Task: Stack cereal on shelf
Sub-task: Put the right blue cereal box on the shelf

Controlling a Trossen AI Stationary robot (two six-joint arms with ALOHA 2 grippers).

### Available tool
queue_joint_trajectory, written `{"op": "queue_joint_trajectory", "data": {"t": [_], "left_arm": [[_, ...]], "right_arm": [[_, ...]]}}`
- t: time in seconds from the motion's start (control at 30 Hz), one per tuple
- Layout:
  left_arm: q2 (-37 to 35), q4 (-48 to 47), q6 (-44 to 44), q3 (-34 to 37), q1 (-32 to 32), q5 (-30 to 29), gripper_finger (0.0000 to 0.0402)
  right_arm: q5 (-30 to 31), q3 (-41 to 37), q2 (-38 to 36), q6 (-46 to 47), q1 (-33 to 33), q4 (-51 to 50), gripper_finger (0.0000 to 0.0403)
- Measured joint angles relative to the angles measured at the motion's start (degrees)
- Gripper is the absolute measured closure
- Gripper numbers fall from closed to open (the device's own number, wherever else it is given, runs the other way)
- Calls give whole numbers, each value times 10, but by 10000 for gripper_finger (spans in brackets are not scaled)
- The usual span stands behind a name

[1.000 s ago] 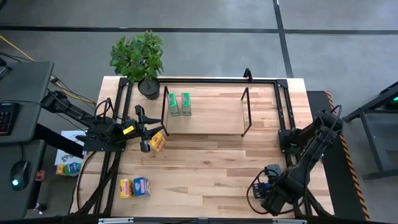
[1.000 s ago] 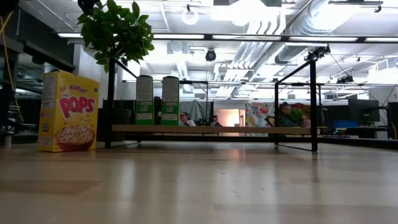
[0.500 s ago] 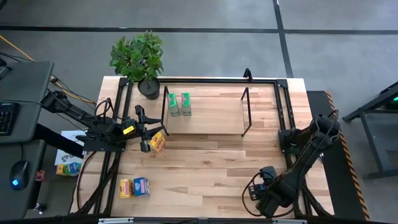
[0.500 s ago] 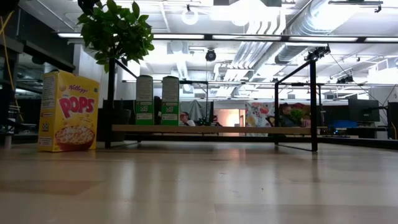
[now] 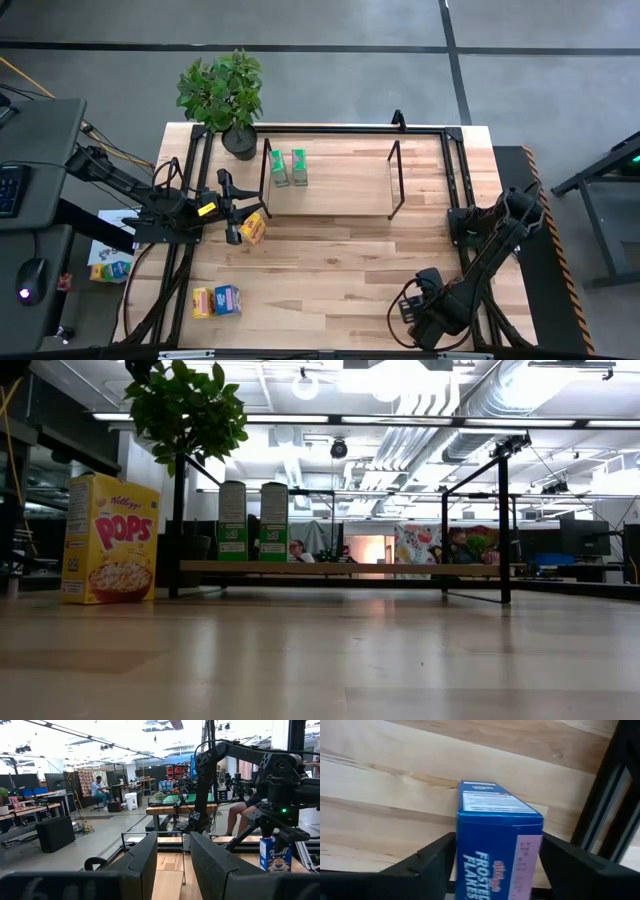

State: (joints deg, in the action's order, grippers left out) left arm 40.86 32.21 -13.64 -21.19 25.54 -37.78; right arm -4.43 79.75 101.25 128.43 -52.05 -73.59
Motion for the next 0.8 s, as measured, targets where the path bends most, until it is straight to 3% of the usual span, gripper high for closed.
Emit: {"op": "queue_joint_trajectory", "data": {"t": [0.17,0.3,0.4,0.63,0.8], "left_arm": [[0,0,0,0,0,0,295],[0,0,0,0,0,0,295],[0,1,0,0,0,0,295],[0,2,0,0,0,0,295],[0,1,0,0,0,0,295]], "right_arm": [[-1,0,0,-6,1,0,202],[2,3,-15,-48,13,9,218],[63,35,-34,-109,33,16,220],[314,210,-56,-430,133,-4,221],[371,327,-43,-657,268,-24,221]]}}
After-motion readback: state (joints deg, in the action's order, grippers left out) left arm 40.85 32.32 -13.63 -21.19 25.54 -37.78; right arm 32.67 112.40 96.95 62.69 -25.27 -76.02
